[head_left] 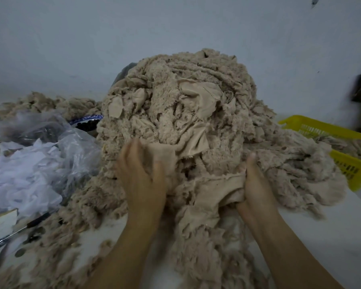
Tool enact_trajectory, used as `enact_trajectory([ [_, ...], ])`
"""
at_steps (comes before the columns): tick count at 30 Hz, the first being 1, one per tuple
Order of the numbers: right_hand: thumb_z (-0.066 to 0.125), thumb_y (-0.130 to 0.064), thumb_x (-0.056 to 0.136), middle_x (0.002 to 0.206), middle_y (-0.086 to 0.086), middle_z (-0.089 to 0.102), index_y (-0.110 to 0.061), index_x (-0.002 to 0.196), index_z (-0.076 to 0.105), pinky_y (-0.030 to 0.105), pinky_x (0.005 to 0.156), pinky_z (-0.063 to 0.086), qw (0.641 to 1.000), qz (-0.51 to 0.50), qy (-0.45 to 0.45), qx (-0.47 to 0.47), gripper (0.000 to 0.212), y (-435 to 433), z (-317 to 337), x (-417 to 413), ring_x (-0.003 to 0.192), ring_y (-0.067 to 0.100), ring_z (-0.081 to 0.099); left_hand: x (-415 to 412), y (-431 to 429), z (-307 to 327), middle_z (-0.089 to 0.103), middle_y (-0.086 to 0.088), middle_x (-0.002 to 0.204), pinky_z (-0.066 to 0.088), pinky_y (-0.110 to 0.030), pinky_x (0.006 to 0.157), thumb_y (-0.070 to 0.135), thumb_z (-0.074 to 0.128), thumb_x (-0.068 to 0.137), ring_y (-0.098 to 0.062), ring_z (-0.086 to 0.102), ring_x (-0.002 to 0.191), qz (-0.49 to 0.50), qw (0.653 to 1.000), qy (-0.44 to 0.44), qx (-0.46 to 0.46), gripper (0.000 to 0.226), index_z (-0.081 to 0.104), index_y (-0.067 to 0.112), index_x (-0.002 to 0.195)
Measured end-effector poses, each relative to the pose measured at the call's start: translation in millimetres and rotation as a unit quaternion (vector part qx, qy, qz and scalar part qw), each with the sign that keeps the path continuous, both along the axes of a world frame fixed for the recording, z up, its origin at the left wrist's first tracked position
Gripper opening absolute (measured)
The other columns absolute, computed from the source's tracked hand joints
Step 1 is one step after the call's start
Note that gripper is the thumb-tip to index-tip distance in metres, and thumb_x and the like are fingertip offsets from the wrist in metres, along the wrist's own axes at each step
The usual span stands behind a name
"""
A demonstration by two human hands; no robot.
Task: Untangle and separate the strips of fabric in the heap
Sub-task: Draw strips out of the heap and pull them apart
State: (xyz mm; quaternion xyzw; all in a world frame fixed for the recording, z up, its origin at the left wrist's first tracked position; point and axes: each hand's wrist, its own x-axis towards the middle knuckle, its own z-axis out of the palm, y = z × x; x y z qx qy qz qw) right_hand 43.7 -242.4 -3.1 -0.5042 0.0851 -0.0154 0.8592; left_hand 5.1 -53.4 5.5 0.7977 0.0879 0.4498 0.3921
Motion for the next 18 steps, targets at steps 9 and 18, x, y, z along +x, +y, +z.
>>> enact_trajectory([
  [9,0.049,-0.069,0.076,0.089,0.004,0.072,-0.025,0.088,0.062,0.030,0.062,0.055,0.980,-0.008,-0.116,-0.162,0.048,12,-4,-10,0.077,0.018,0.070,-1,-36,-23,0.051,0.015,0.066,0.038,-0.020,0.061,0.035,0.058,0.099,0.000,0.049,0.065,-0.290,0.945,0.127,0.086,0.028,0.059,0.029,0.071],
  [18,0.066,-0.068,0.077,0.111,-0.030,0.063,-0.052,0.121,0.054,0.005,0.074,0.048,0.925,0.178,-0.163,-0.294,0.048,32,-21,-17,0.100,-0.016,0.059,1,-20,-14,0.075,-0.005,0.111,0.058,-0.030,0.085,0.045,0.055,0.098,-0.020,0.071,0.107,-0.414,0.807,0.160,-0.389,0.031,0.077,0.025,0.109],
])
